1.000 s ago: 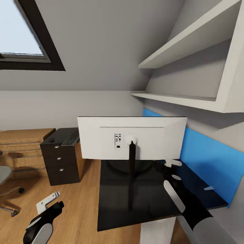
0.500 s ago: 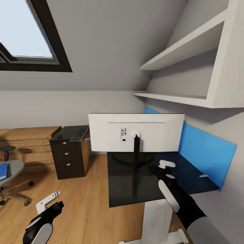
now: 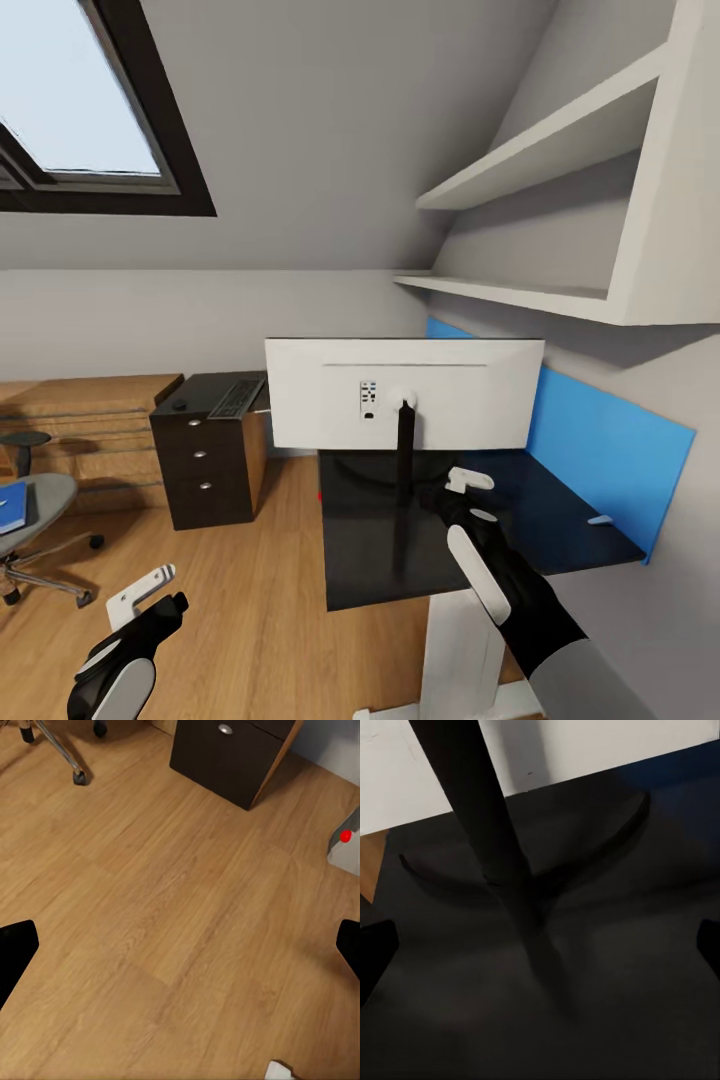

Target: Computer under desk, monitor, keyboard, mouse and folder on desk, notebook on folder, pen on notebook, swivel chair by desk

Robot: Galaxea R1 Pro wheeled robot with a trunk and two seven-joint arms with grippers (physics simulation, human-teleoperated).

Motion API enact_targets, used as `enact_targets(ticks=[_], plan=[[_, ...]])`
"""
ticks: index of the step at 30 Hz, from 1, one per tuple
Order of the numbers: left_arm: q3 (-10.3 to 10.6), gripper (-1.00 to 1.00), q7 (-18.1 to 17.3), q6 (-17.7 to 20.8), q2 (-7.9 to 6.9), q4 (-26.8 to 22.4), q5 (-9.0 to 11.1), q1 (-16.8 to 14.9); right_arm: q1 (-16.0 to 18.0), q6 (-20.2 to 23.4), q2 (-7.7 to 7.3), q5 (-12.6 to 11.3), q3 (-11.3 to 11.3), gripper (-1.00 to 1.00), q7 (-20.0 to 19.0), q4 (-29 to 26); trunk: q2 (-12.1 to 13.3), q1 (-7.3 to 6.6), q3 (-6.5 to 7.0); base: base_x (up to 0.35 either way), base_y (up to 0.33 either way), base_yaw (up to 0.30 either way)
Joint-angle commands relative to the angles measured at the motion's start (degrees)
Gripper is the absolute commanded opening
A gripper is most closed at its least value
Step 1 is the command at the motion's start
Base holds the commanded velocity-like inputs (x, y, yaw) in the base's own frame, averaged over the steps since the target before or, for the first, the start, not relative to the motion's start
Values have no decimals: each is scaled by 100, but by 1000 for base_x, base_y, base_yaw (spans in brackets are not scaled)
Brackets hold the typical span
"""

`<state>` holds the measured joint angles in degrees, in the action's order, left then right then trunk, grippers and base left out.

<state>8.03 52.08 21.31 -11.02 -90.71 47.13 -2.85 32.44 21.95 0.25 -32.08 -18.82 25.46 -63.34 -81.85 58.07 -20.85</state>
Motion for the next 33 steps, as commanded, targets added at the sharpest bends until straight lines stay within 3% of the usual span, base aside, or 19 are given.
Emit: enact_targets(ticks=[1,15,23,33], plan=[[9,100,41,22,-6,-8,25,-4,4,14,10,-49,-8,100,48,-31,37,-22,11,0,0,0],[4,100,39,22,-6,-8,25,-1,0,23,45,-66,10,100,47,-124,599,-330,262,0,0,0],[15,100,38,34,3,-8,26,-2,0,20,131,-62,-87,100,55,-117,919,-506,367,0,0,97],[24,100,33,38,3,-8,33,-4,0,20,208,-61,-252,100,59,-112,919,-506,296,0,0,175]])
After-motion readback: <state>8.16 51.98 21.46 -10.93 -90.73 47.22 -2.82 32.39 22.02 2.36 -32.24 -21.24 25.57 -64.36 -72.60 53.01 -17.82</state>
